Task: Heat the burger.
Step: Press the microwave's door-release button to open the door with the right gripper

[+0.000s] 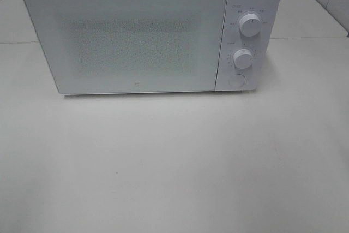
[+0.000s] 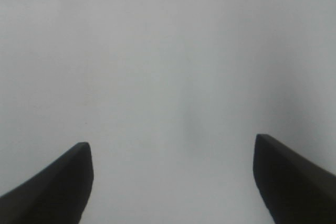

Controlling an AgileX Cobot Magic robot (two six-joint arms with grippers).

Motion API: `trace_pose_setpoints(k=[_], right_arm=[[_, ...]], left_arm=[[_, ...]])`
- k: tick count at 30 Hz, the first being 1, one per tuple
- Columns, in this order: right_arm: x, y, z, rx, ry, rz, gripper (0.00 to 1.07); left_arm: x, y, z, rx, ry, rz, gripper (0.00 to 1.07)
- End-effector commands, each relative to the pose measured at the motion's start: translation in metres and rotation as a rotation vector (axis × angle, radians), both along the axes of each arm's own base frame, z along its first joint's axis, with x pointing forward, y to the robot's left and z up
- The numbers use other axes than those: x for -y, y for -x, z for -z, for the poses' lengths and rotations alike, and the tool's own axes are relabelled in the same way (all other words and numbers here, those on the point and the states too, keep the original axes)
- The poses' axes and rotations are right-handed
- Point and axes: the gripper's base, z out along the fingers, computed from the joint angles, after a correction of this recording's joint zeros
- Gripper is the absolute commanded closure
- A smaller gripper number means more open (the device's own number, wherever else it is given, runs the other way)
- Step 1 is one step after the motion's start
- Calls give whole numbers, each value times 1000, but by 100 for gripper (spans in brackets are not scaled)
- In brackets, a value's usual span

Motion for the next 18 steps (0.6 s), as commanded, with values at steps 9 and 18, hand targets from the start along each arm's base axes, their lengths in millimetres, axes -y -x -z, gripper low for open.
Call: trace_pose_setpoints(k=[9, 18], right_arm=[[-3, 84, -20, 162, -3, 22, 33], [-14, 171, -8, 408, 57, -70, 33]], left_arm=[[0, 3, 0, 22, 1, -4, 6], [0, 3, 0, 22, 1, -4, 6]])
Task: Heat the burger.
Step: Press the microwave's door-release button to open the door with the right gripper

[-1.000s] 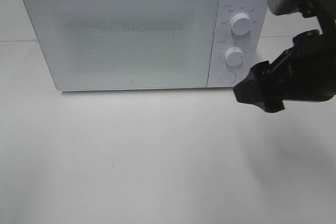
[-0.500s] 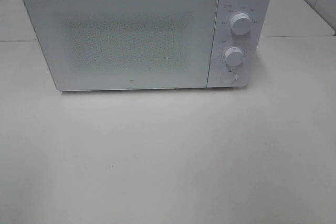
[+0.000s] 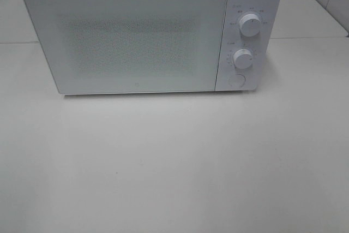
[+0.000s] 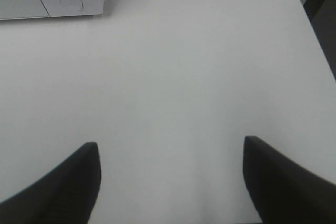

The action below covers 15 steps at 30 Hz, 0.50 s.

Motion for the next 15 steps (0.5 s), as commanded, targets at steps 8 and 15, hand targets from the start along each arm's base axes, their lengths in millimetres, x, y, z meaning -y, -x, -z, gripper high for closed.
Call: trace_pose_setpoints(k=[8, 15], right_arm=[[-8, 37, 13, 245, 63, -75, 33], [-8, 36, 13, 245, 58, -77, 33]], left_arm=[[0, 3, 0, 22, 1, -4, 6], [0, 2, 0, 18, 1, -4, 6]])
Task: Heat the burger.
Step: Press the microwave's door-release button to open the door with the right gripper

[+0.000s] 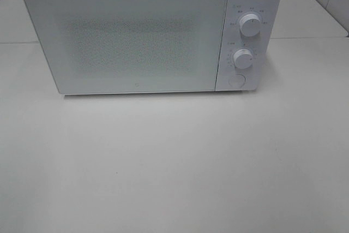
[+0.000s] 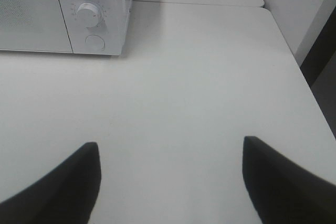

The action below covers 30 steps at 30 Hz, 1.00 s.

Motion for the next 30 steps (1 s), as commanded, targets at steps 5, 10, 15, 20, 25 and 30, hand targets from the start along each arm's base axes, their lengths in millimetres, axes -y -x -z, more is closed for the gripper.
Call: trace_pose_setpoints(k=[5, 10, 15, 20, 25, 30], right_arm=[[0, 3, 0, 41, 6, 3, 33], [0, 3, 0, 41, 5, 6, 33], [0, 3, 0, 41, 5, 6, 33], [1, 3, -1, 42, 4, 10, 33], [1, 3, -12, 115, 14, 10, 33], [3, -19, -38, 279, 24, 13, 35]], left_arm=[[0, 2, 0, 18, 1, -4, 6], [0, 2, 0, 18, 1, -4, 6], [0, 2, 0, 18, 1, -4, 6], [0, 2, 0, 18, 1, -4, 6], [0, 2, 0, 18, 1, -4, 6], [0, 2, 0, 18, 1, -4, 6]])
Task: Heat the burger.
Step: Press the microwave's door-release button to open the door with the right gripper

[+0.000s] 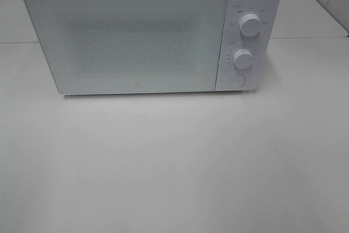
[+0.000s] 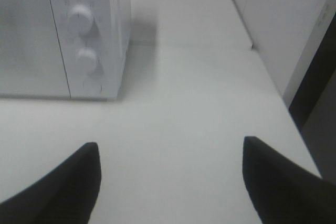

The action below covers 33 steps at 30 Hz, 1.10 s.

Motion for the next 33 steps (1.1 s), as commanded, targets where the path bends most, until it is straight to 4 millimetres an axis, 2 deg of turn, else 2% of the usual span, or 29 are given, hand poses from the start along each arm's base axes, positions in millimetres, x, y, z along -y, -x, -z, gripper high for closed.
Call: trace_pose_setpoints(k=[1, 2, 3, 4, 5, 6, 7, 8, 9, 14, 15, 16, 19, 20, 22, 24, 29, 33], right_arm=[[2, -19, -16, 108, 12, 6, 38], [4, -32, -19, 148, 26, 6, 49], [4, -32, -19, 148, 26, 6, 49], [4, -37, -20, 164, 34, 5, 57], [5, -49, -17, 201, 57, 3, 76], [5, -49, -17, 201, 57, 3, 76], [6, -53, -15, 217, 63, 4, 87], [6, -53, -15, 217, 63, 4, 87], [7, -63, -9, 255, 70, 6, 106], [9, -79, 7, 293, 69, 12, 107], [10, -87, 15, 306, 59, 15, 107], [11, -95, 24, 328, 33, 22, 107], [11, -99, 29, 342, 8, 27, 107], [12, -106, 37, 361, -46, 37, 107], [12, -110, 42, 359, -55, 38, 107], [14, -124, 60, 329, -32, 35, 107], [15, -137, 75, 324, -29, 37, 107], [12, -157, 92, 291, -47, -19, 107]], left_arm=[[0, 2, 0, 18, 1, -4, 6], [0, 2, 0, 18, 1, -4, 6], [0, 2, 0, 18, 1, -4, 6], [0, 2, 0, 18, 1, -4, 6], [0, 2, 0, 18, 1, -4, 6], [0, 2, 0, 18, 1, -4, 6], [0, 2, 0, 18, 1, -4, 6], [0, 2, 0, 18, 1, -4, 6], [0, 2, 0, 18, 1, -4, 6], [0, 2, 0, 18, 1, -4, 6], [0, 2, 0, 18, 1, -4, 6], [0, 2, 0, 18, 1, -4, 6], [0, 2, 0, 18, 1, -4, 6], [0, 2, 0, 18, 1, -4, 6], [0, 2, 0, 18, 1, -4, 6], [0, 2, 0, 18, 1, -4, 6], [0, 2, 0, 18, 1, -4, 6], [0, 2, 0, 18, 1, -4, 6]])
